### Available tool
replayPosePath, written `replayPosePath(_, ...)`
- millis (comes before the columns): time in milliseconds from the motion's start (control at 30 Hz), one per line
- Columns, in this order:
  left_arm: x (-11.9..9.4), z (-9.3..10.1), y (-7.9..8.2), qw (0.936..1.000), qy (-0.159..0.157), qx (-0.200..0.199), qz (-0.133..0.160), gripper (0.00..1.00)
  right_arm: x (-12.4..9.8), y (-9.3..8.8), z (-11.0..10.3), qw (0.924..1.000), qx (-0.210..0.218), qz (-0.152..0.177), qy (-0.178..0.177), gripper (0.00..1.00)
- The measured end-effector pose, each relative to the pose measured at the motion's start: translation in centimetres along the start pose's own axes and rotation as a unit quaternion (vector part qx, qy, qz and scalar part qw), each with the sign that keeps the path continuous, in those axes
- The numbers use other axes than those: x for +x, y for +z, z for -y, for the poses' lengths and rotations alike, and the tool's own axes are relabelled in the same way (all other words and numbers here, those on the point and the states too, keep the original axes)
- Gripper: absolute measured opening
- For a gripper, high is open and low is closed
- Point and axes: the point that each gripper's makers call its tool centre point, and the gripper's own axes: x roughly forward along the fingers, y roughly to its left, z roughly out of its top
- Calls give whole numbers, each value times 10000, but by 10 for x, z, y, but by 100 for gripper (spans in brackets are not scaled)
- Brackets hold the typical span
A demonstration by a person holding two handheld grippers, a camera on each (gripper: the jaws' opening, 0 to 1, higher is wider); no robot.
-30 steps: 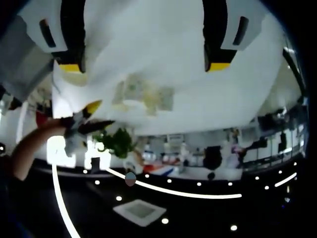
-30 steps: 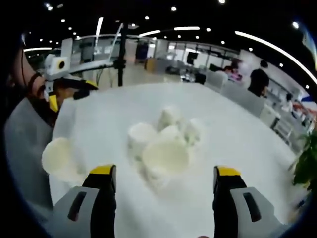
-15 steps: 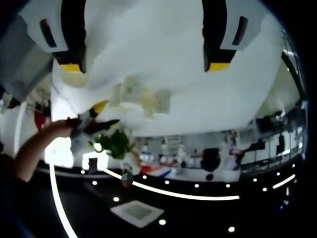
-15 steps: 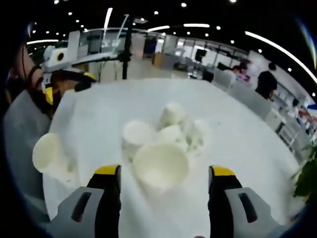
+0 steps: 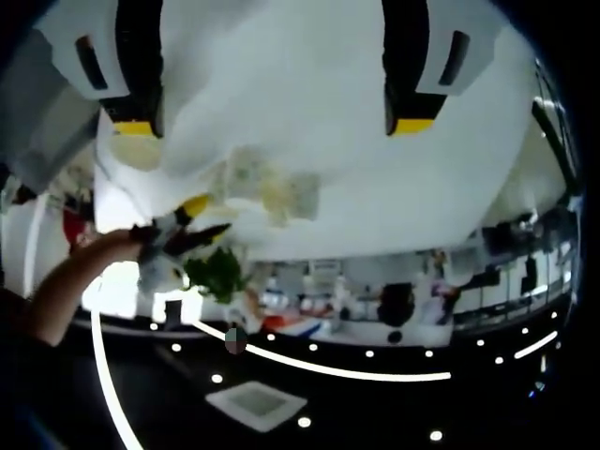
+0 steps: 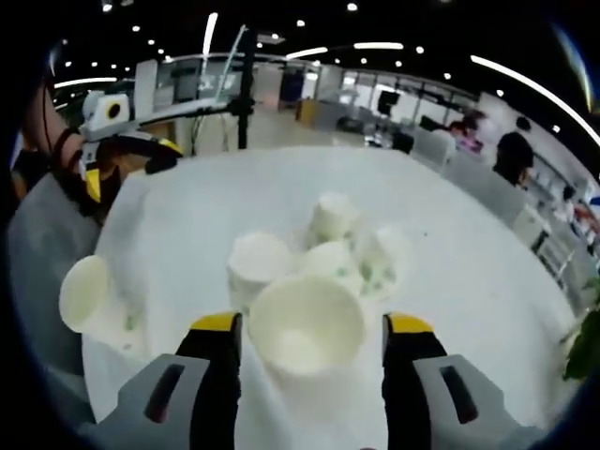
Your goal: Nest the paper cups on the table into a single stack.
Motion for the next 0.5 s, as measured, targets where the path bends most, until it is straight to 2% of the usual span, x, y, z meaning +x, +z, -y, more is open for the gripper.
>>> replayPosePath(500, -2, -8, -2, 10000, 74, -22, -27, 94, 8, -3, -5, 9998, -32, -112, 142, 50)
